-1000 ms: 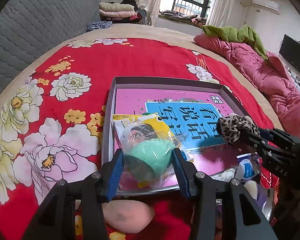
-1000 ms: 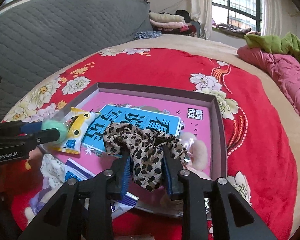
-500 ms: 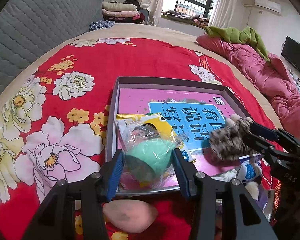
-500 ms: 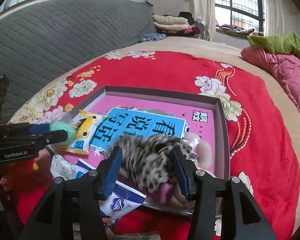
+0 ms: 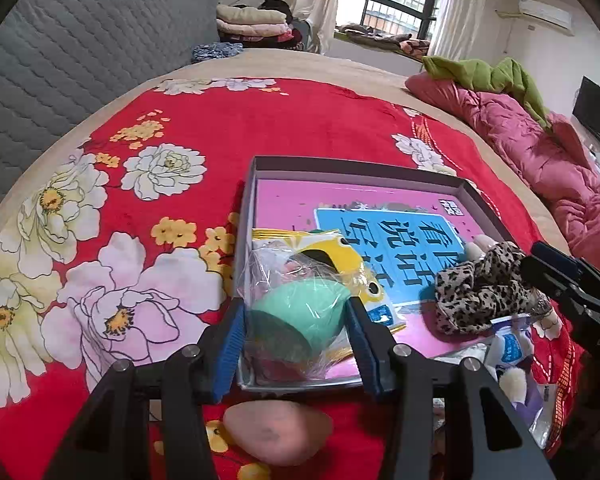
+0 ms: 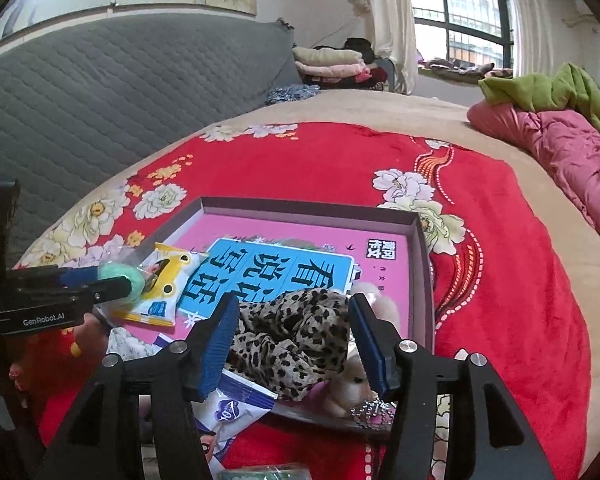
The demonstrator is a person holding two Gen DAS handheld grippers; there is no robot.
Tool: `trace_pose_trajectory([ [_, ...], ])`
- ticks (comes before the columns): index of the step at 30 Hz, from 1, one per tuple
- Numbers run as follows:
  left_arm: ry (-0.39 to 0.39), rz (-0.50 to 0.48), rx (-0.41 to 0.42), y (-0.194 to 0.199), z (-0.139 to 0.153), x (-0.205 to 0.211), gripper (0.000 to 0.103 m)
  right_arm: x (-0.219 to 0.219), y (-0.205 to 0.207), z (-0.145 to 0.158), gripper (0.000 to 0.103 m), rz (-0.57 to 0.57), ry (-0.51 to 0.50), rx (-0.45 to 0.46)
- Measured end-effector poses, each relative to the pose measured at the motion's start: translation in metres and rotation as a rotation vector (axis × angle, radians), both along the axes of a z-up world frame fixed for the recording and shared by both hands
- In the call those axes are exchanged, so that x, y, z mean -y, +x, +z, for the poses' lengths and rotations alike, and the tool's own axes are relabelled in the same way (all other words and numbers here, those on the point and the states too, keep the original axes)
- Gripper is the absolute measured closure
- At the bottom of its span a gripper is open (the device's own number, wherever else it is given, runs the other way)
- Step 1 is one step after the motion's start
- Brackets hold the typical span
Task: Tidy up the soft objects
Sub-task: 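Lower the scrunchie into the box and open right tool while left tool lowers the sponge, then open the left tool to drop the bagged green sponge into the box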
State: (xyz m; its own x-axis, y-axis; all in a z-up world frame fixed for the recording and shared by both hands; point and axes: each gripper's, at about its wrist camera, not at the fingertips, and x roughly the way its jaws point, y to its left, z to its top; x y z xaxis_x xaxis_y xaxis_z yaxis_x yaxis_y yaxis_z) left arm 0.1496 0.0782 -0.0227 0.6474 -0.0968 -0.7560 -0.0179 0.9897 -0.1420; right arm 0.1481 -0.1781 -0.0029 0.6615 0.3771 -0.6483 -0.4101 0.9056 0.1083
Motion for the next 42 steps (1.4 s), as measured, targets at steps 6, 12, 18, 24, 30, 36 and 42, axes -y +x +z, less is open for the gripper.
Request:
trace_pose_trajectory([
  [6, 0.022, -0.005, 0.001, -0.0006, -0.0001, 0.0041, 0.050, 0.0040, -0.0032, 0.0029, 0.044, -0.009, 0.012, 0.009],
  [12, 0.015, -0.006, -0.001, -0.0007, 0.0002, 0.0034, 0.049, 0.0046, -0.0054, 0.0047, 0.044, -0.014, 0.006, 0.017],
  [18, 0.013, -0.008, -0.003, -0.0010, 0.0006, 0.0021, 0.049, 0.0066, -0.0068, 0.0053, 0.038, -0.023, 0.010, 0.013],
  [24, 0.004, -0.011, -0.004, -0.0015, 0.0008, 0.0022, 0.049, 0.0074, -0.0087, 0.0052, 0.038, -0.029, 0.006, 0.015],
  [30, -0.007, -0.014, -0.004, -0.0017, 0.0006, 0.0025, 0.047, 0.0102, -0.0082, 0.0043, 0.037, -0.043, 0.005, 0.015],
  [36, -0.021, -0.018, -0.002, -0.0018, 0.0018, 0.0012, 0.045, 0.0106, -0.0086, 0.0048, 0.037, -0.048, 0.001, 0.021],
  [42, -0.024, -0.013, 0.007, -0.0019, 0.0036, 0.0004, 0.042, 0.0104, -0.0084, 0.0050, 0.037, -0.048, 0.000, 0.023],
])
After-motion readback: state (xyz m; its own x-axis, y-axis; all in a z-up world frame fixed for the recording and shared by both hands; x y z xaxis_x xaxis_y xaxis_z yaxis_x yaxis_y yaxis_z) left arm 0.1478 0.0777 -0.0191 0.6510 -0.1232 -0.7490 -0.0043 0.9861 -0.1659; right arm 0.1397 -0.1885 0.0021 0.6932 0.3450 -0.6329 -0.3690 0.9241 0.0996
